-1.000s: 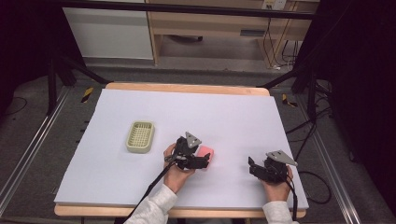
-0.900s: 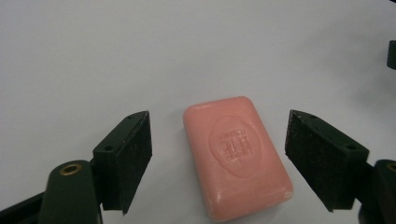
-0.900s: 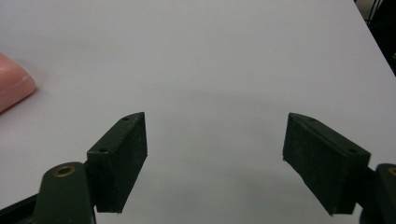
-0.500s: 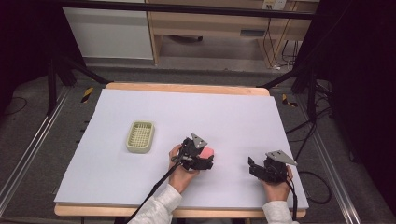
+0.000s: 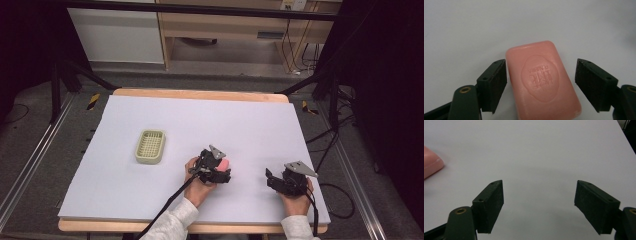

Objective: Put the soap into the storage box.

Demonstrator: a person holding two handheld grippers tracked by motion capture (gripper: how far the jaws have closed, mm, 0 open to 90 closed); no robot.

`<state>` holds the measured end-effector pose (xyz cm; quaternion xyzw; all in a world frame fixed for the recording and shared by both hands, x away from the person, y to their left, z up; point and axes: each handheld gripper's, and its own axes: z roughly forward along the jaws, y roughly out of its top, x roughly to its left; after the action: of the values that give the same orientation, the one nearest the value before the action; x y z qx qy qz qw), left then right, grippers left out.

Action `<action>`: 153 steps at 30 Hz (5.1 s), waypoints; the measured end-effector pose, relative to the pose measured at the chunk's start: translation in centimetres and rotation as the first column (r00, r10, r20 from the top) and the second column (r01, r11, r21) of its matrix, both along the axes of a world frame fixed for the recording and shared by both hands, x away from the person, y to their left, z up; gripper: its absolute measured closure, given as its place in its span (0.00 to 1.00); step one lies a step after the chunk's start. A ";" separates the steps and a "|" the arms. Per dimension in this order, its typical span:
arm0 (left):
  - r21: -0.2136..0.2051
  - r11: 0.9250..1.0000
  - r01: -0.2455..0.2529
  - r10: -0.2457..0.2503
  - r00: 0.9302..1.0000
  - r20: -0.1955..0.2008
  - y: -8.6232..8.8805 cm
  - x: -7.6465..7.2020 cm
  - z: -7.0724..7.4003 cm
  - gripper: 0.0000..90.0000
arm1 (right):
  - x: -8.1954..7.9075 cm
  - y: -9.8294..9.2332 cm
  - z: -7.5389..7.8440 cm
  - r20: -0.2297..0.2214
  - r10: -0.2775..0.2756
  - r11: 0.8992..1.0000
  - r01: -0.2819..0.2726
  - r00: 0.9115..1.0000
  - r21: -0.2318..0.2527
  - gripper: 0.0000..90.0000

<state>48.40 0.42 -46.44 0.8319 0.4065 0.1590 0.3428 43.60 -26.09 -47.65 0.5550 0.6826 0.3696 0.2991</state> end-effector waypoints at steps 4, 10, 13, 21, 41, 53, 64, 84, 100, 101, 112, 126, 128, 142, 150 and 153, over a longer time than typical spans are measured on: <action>0.004 1.000 -0.009 0.009 1.000 -0.004 -0.1 0.1 -0.2 0.29 | 0.0 0.0 0.0 -0.003 0.001 1.000 -0.001 1.000 0.000 0.27; 0.025 1.000 -0.019 0.019 1.000 -0.013 -0.2 0.2 -0.6 0.31 | 0.0 0.0 0.0 -0.004 0.005 1.000 -0.005 1.000 -0.001 0.28; 0.015 1.000 -0.021 0.021 0.999 -0.026 -0.1 0.2 -0.6 0.31 | 0.1 0.0 -0.1 -0.006 0.006 1.000 -0.006 1.000 -0.001 0.28; -0.003 1.000 -0.030 0.029 0.997 -0.071 0.1 0.5 -0.6 0.38 | 0.1 -0.1 -0.1 -0.008 0.009 1.000 -0.009 1.000 0.007 0.29; 0.024 1.000 -0.008 0.009 0.998 -0.062 -0.1 0.4 -0.6 0.41 | 0.1 0.0 -0.1 -0.012 0.013 1.000 -0.013 1.000 0.011 0.30; 0.046 0.999 0.012 -0.009 0.998 -0.056 0.0 0.7 -0.5 0.41 | 0.0 -0.2 -0.1 -0.013 0.012 1.000 -0.012 1.000 0.019 0.30; 0.007 0.999 0.043 -0.042 0.998 -0.041 1.2 0.3 1.1 0.41 | -0.1 -0.4 0.0 -0.009 0.011 1.000 -0.011 1.000 0.025 0.30; -0.066 0.998 -0.012 0.013 1.000 0.015 6.7 0.2 4.3 0.41 | -0.1 -0.4 -0.1 -0.009 0.006 1.000 -0.006 1.000 0.021 0.30; -0.077 0.994 -0.072 0.075 0.997 0.037 10.0 0.4 5.3 0.41 | -0.2 -0.4 -0.1 -0.009 0.000 1.000 0.000 1.000 0.021 0.30; -0.077 0.994 -0.072 0.075 0.997 0.037 10.0 0.4 5.3 0.41 | -0.2 -0.5 -0.1 -0.008 0.000 1.000 0.000 1.000 0.021 0.30; -0.071 0.989 -0.129 0.133 0.990 0.053 13.2 0.6 6.1 0.41 | -0.2 -0.5 -0.1 -0.001 -0.003 1.000 0.003 1.000 0.023 0.28; -0.070 0.977 -0.203 0.207 0.977 0.059 16.3 1.5 6.5 0.41 | -0.2 -0.5 -0.1 0.003 -0.006 1.000 0.006 1.000 0.021 0.28; -0.074 0.974 -0.215 0.220 0.974 0.059 16.6 1.7 6.5 0.41 | -0.2 -0.5 -0.1 0.004 -0.006 1.000 0.006 1.000 0.027 0.28; -0.046 0.963 -0.267 0.270 0.962 0.053 18.4 2.9 6.2 0.41 | -0.2 -0.4 -0.1 0.004 -0.001 1.000 0.001 1.000 0.022 0.28; -0.029 0.954 -0.297 0.298 0.953 0.055 19.1 3.7 5.9 0.41 | -0.2 -0.4 -0.1 0.003 0.000 1.000 0.000 1.000 0.023 0.28; -0.020 0.950 -0.311 0.312 0.949 0.053 19.3 4.1 5.6 0.41 | -0.2 -0.4 -0.1 0.002 0.001 1.000 -0.001 1.000 0.023 0.28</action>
<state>52.51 19.75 -40.81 0.7505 0.5238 0.2319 0.3295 43.43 -26.48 -47.74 0.5576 0.6784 0.3781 0.2930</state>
